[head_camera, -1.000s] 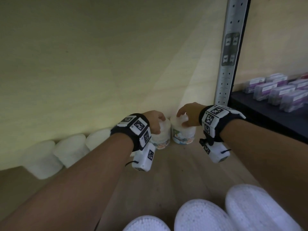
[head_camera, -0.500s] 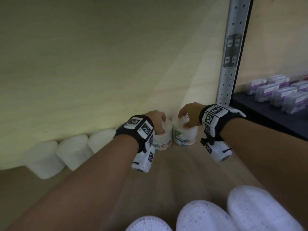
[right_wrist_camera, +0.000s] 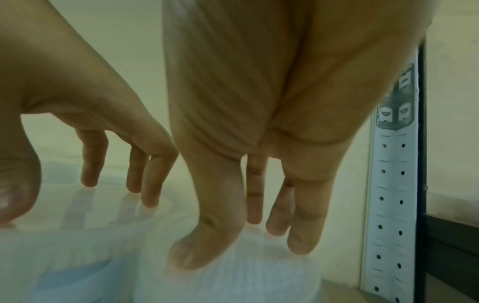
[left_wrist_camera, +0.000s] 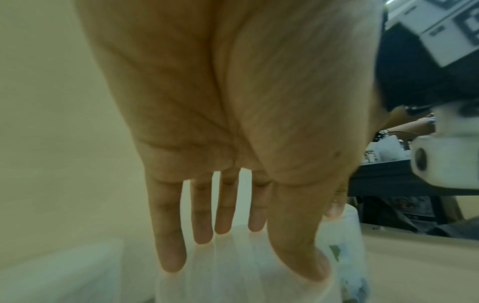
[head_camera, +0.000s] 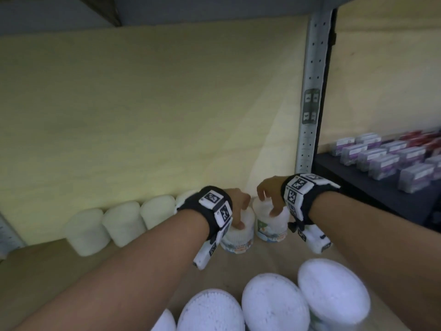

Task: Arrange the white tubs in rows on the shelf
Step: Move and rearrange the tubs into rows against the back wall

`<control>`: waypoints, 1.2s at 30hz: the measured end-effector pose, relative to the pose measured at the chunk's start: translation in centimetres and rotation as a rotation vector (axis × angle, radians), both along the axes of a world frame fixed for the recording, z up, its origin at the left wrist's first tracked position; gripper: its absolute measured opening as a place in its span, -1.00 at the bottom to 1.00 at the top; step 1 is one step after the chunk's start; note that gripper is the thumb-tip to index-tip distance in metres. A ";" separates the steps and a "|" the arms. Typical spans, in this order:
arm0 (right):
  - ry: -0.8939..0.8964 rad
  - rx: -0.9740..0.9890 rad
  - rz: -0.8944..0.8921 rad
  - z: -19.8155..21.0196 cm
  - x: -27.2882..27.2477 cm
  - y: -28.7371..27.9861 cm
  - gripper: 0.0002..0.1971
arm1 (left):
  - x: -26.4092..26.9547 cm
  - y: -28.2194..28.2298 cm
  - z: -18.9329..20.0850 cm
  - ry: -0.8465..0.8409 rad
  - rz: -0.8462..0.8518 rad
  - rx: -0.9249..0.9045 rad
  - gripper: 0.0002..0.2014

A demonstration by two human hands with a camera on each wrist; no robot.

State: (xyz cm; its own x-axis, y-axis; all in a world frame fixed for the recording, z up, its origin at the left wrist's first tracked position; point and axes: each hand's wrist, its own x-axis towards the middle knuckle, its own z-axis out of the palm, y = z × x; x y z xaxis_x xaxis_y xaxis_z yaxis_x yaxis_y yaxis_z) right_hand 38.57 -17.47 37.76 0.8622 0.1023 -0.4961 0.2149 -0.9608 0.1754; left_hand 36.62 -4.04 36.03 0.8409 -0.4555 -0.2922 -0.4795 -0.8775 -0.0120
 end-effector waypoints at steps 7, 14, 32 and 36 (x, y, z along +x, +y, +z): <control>-0.104 0.051 0.073 -0.8 -4.4 -1.1 -0.67 | -4.7 -0.6 0.8 0.034 -0.158 0.048 -0.47; 0.098 0.049 0.041 -8.4 1.2 -6.5 -0.18 | -8.8 -0.6 1.1 -0.015 -0.149 0.056 -0.48; -0.202 0.268 0.020 0.5 -11.7 -3.3 -0.52 | -10.3 0.4 2.6 0.051 -0.010 -0.033 -0.50; -0.232 0.401 -0.007 1.0 -10.4 -1.7 -0.63 | -8.7 3.1 3.3 0.051 0.093 -0.046 -0.53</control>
State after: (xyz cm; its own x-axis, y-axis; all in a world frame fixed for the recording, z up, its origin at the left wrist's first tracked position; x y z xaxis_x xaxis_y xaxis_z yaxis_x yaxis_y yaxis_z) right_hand 28.21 -19.18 38.71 0.9472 0.2406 -0.2120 0.2072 -0.9638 -0.1680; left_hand 27.93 -0.97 39.35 0.8646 -0.3905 -0.3163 -0.3952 -0.9171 0.0518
